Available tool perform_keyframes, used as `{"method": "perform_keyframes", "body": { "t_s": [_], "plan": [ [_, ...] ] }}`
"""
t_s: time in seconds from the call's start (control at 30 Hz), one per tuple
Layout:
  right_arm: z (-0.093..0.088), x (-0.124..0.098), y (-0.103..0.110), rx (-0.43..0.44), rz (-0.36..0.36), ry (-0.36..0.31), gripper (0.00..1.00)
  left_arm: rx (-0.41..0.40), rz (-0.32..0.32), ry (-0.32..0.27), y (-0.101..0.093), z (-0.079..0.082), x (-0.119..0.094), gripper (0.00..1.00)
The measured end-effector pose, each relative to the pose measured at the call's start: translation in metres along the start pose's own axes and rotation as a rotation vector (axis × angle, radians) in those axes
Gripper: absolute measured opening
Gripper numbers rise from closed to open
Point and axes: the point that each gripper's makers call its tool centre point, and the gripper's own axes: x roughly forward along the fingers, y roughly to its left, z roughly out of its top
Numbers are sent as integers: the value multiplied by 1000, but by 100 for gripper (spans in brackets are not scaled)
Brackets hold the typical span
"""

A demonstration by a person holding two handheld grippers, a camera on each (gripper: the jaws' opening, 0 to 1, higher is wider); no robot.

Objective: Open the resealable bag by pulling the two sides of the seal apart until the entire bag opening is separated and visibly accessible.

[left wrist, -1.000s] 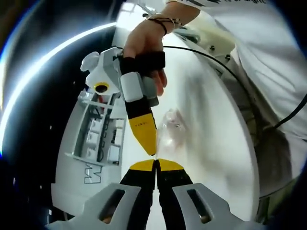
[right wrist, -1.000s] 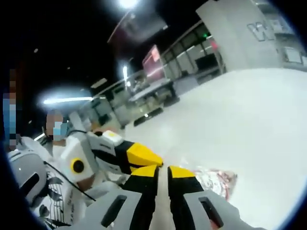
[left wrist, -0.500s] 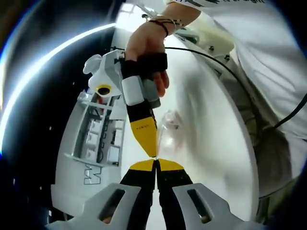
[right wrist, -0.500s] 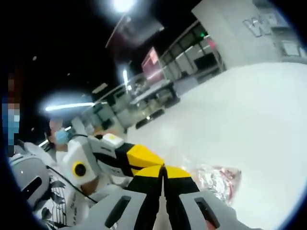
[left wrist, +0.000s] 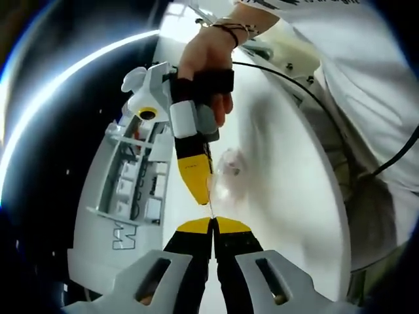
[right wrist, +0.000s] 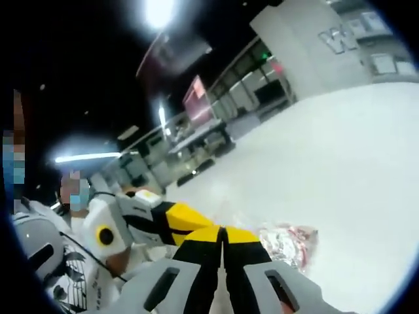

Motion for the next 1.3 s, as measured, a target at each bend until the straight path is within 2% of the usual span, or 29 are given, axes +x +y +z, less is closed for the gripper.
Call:
{"method": "perform_keyframes", "body": {
  "t_s": [0.3, 0.5, 0.57, 0.63, 0.77, 0.93, 1.07, 1.2, 1.3],
  "plan": [
    [13, -17, -9, 46, -31, -102, 0, -19, 3, 28, -4, -10, -7, 1],
    [16, -26, -12, 62, -59, -160, 0, -49, 10, 21, -6, -9, -9, 1],
    [17, -25, -10, 44, -69, -167, 0, -51, 13, 20, -4, -8, -9, 1],
    [14, -22, -7, 10, -62, -148, 0, -47, 10, 22, -4, -8, -8, 1],
    [17, -19, -6, -17, -67, -152, 0, -34, 8, 17, -2, -4, -7, 1],
    [27, -16, -7, -13, -62, -156, 6, -27, 7, 15, 0, -3, -7, 1],
    [23, -3, 5, -45, -19, -85, 11, -18, 6, 6, 2, 0, -6, 1],
    [16, 6, 2, -141, -58, -5, 10, -6, 8, -4, 4, 2, -5, 1],
    [11, 13, 5, -119, -30, 20, 10, -3, 8, -3, 4, 1, -6, 1]
  ]
}}
